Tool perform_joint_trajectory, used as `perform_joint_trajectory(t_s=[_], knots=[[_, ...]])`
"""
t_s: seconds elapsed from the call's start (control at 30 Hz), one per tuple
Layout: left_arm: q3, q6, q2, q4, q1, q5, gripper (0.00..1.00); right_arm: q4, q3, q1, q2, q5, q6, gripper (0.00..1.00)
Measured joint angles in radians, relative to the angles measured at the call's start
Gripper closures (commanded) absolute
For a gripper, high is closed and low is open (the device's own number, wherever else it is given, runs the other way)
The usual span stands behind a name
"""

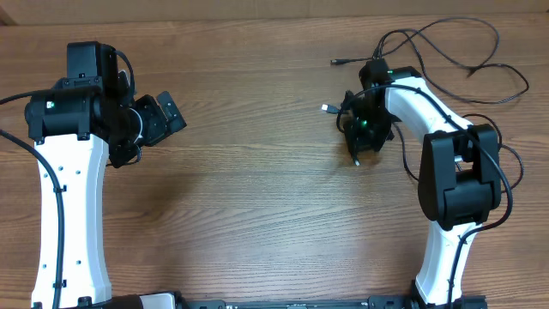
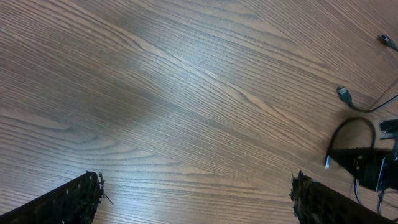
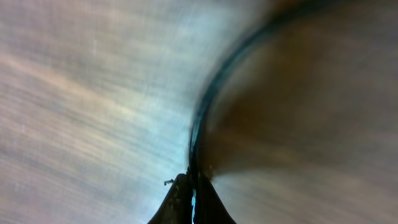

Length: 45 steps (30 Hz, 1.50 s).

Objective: Untangle cables

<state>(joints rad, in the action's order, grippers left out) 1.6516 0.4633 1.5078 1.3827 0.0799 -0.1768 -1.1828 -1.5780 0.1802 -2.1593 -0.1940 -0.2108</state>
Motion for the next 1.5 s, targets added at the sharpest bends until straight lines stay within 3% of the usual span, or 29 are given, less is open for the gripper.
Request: perform_joint_trajectory(t_s=[0.23,0.53,0.63,0.77,0.9,1.03,1.23,1.5], knots=[[0.000,0.000,0.000,-0.024,0.000,0.000,0.00,-0.107,0.004,0.033,0.045,-0.048,-0.022,0.96],[0.000,0.000,0.000,-0.026,0.000,0.000,0.00,-0.111,0.003,0.102,0.142,-0.080,-0.002,0.96],[0.000,0.000,0.000,-0.026,0.000,0.000,0.00,-0.114,-0.018,0.080,0.153,-0.079,0.063,0.89],[0.000,0.000,0.000,-0.026,0.000,0.000,0.00,-0.113,-0.098,-0.008,0.201,-0.036,0.194,0.82],[0.000,0.000,0.000,-0.024,0.000,0.000,0.00,-0.119,-0.150,-0.154,0.277,0.071,0.324,0.93],[0.000,0.000,0.000,-0.024,0.000,0.000,0.01,-0.113,-0.150,-0.306,0.303,0.175,0.415,0.94],[0.000,0.000,0.000,-0.026,0.000,0.000,0.00,-0.047,-0.105,-0.481,0.301,0.229,0.473,0.94],[0.000,0.000,0.000,-0.029,0.000,0.000,0.00,0.018,-0.092,-0.574,0.301,0.308,0.492,0.93]])
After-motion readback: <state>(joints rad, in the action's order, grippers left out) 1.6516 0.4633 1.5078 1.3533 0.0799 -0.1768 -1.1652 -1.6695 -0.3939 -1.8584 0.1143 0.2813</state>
